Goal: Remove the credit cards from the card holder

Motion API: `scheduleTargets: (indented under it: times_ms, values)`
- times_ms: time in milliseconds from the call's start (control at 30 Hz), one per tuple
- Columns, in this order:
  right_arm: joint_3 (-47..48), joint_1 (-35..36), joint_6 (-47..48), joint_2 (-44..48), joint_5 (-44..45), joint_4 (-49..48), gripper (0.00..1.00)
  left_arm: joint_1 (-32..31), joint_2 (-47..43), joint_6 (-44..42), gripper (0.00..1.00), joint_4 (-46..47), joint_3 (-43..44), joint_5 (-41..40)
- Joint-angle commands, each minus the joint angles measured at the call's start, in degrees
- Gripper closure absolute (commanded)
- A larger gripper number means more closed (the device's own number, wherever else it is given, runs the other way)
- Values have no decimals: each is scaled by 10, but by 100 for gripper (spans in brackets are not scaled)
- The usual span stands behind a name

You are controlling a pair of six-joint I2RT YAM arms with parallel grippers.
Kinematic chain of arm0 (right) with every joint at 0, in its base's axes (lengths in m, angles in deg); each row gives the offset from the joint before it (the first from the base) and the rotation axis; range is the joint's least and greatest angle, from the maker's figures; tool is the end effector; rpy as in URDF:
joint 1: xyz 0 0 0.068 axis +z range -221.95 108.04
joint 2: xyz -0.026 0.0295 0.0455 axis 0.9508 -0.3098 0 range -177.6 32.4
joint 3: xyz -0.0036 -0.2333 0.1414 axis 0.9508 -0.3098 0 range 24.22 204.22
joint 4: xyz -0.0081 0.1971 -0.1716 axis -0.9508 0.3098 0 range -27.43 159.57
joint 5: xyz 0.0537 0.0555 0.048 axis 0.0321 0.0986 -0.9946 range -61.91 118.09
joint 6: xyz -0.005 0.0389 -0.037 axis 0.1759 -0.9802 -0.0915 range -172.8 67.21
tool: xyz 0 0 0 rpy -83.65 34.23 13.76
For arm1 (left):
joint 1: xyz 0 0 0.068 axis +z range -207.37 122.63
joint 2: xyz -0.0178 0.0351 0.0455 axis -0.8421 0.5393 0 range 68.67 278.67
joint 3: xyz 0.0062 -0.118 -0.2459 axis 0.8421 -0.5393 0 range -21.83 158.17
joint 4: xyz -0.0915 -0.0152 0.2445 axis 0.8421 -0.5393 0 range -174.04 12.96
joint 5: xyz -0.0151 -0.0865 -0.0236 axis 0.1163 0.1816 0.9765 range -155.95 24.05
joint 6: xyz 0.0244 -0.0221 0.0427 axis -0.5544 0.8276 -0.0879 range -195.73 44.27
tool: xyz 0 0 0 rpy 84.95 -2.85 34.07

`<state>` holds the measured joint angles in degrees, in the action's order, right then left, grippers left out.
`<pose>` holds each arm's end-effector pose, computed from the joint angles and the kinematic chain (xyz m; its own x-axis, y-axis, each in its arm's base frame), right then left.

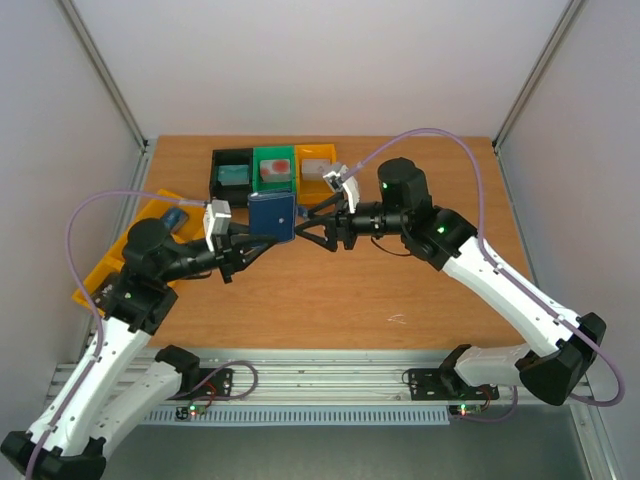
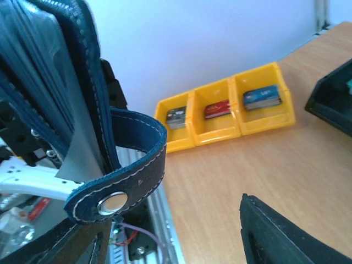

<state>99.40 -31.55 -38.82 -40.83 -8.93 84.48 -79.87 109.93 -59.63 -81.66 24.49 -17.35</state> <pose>0.2016 0.1996 0.3996 -0.0232 -0.2729 -0.9618 -0.9832 0.1805 -0.0275 0.1356 -0.0851 0.3697 -0.2556 -0.0927 -0.9623 0.9110 0.3103 -0.2718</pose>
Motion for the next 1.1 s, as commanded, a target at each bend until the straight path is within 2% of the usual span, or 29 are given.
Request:
scheduleTargets:
  times_ms: [0, 200, 300, 400, 533, 667, 733, 767, 933, 967, 1000, 1067]
  values:
    - [33, -2, 11, 14, -28, 20, 38, -3, -32, 7, 100, 32, 3, 85]
    - [81, 47, 59, -2, -28, 89, 36, -3, -36, 23, 100, 64, -10, 89]
    - [94, 50, 56, -6, -40, 87, 38, -3, -36, 22, 100, 65, -9, 96]
    - [102, 55, 62, -7, -87, 85, 32, -3, -35, 22, 100, 63, -10, 92]
    - [141, 78, 96, -28, -100, 151, 25, -3, -29, 33, 100, 68, -13, 99]
    - [158, 116, 103, -39, -101, 148, 27, -3, -19, 26, 100, 68, -15, 131]
    - [154, 120, 87, -38, -123, 116, 35, -3, -13, 25, 100, 73, -26, 153]
    - [150, 122, 78, -37, -126, 98, 43, -4, -10, 25, 100, 74, -30, 161]
    - [105, 132, 39, -9, -62, 49, 94, -3, 3, 44, 100, 89, -30, 180]
    - [93, 132, 27, 0, -36, 43, 98, -3, 3, 43, 93, 85, -30, 173]
    - [81, 132, 14, 9, -8, 39, 99, -3, 1, 42, 76, 79, -31, 153]
    - [64, 132, -8, 27, 80, 40, 99, -3, -7, 40, 27, 54, -35, 70]
